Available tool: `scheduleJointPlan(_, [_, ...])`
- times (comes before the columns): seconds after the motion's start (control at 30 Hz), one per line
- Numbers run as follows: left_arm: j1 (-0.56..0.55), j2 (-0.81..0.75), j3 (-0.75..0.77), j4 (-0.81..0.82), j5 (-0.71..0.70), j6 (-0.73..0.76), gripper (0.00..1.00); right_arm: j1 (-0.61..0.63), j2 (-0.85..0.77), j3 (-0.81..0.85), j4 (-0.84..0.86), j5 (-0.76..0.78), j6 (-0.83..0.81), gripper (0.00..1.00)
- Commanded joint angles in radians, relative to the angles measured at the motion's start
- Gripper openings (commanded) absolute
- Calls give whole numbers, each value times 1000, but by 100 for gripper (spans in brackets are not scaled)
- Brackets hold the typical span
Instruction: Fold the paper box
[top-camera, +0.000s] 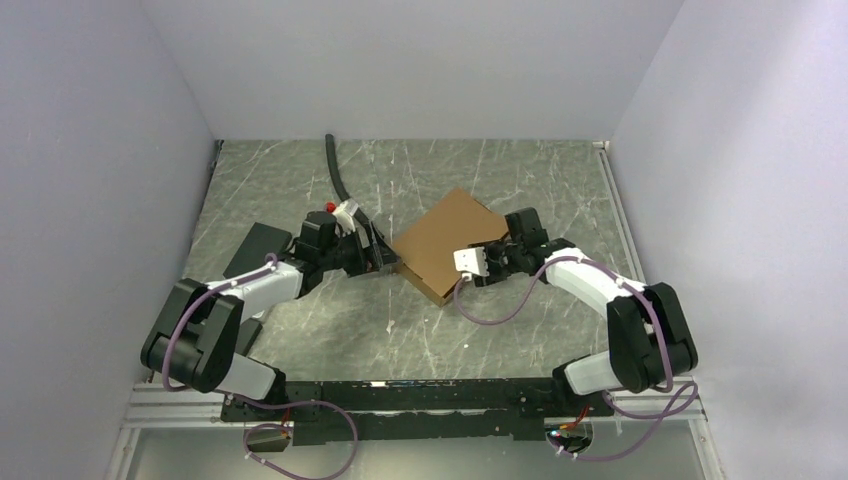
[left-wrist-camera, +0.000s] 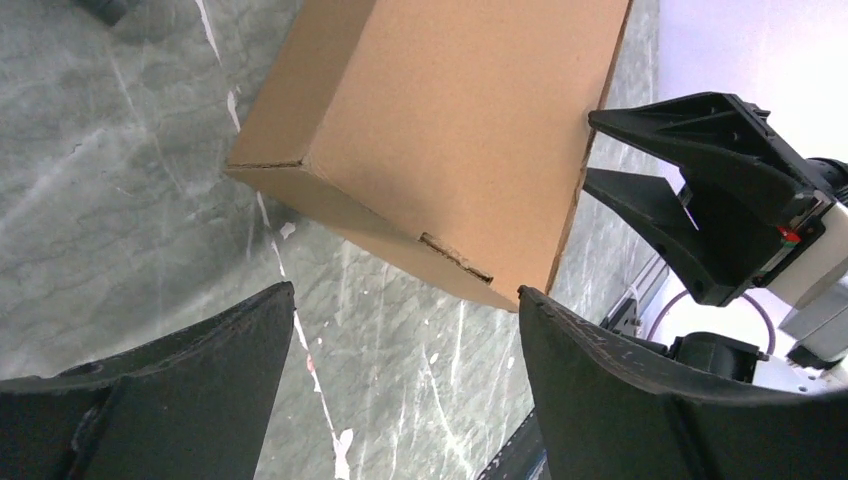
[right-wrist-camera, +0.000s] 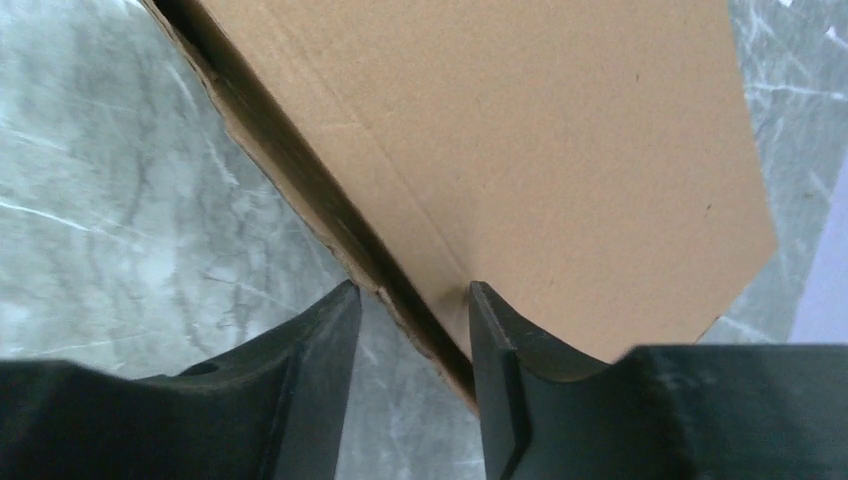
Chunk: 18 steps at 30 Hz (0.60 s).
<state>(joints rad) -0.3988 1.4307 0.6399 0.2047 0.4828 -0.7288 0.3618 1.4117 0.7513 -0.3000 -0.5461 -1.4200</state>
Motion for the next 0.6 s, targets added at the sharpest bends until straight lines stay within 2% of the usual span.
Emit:
scheduleJointPlan(0.0, [-2,4,-15,139,21,-95,87,-80,-71,63,-85,-194,152,50])
scheduleJointPlan(0.17, [-2,-13,-18,145,-13,-123,93,-226,-132,81,-73,-406,379,63])
scheduleJointPlan(0.23, [-2,-34,23,58,-56,-65,94,-278,-139,76,-11,-458,549,64])
scheduleJointPlan(0.37, [-2,-69,138,-104,-144,91,99,-353,-104,70,104,-560,992,67])
scheduleJointPlan(0.47, [0,-53,194,-116,-210,149,99,-399,-56,37,237,-608,1343,69])
scheduleJointPlan(0.57, [6,4,261,-123,-192,185,99,-425,-36,7,294,-535,1530,76])
